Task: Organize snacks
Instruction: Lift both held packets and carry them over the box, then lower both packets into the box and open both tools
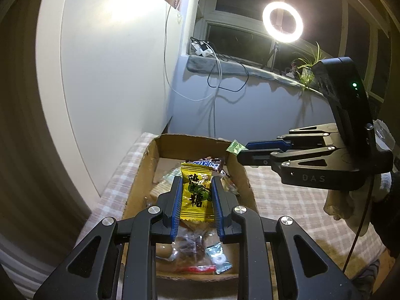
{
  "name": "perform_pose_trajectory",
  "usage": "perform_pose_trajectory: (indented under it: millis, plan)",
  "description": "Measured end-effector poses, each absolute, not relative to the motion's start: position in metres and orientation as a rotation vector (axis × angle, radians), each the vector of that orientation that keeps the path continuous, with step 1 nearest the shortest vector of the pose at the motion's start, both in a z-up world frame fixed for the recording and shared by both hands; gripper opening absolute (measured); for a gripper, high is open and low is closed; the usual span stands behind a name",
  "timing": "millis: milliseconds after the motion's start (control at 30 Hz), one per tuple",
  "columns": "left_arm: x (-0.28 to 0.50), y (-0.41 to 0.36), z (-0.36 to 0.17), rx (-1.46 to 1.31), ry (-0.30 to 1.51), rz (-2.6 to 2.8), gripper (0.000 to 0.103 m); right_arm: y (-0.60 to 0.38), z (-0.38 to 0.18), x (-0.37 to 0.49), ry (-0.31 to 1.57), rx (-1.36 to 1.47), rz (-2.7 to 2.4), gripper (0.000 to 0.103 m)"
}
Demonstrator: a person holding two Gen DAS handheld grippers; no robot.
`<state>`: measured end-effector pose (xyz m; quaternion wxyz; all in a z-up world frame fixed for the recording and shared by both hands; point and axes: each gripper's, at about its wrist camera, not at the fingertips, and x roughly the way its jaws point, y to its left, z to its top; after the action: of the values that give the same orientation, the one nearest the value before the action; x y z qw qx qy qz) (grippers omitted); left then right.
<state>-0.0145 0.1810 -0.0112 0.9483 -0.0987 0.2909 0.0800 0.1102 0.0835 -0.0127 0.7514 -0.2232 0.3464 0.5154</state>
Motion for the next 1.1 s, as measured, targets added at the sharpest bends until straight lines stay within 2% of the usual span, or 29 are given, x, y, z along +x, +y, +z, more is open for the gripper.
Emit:
perform_pose_trajectory:
  millis: [900,967,1033,1067,1100]
  plan:
    - [-0.003,0.193,-0.016,-0.212,0.609,0.191,0.022,0.115,-0.025,0.122,0.774,-0.507,1.119,0.024]
    - [-0.003,0.194,-0.016,-0.213,0.608,0.191,0.028,0.115,-0.025,0.123,0.773,-0.509,1.115,0.028]
    - [-0.003,0.194,-0.016,-0.213,0.607,0.192,0.028,0.115,-0.023,0.123,0.763,-0.509,1.107,0.044]
    - [-0.003,0.194,-0.016,-0.212,0.607,0.192,0.03,0.114,-0.023,0.123,0.759,-0.506,1.106,0.048]
    - [-0.003,0.193,-0.016,-0.212,0.607,0.193,0.037,0.114,-0.022,0.123,0.755,-0.502,1.106,0.055]
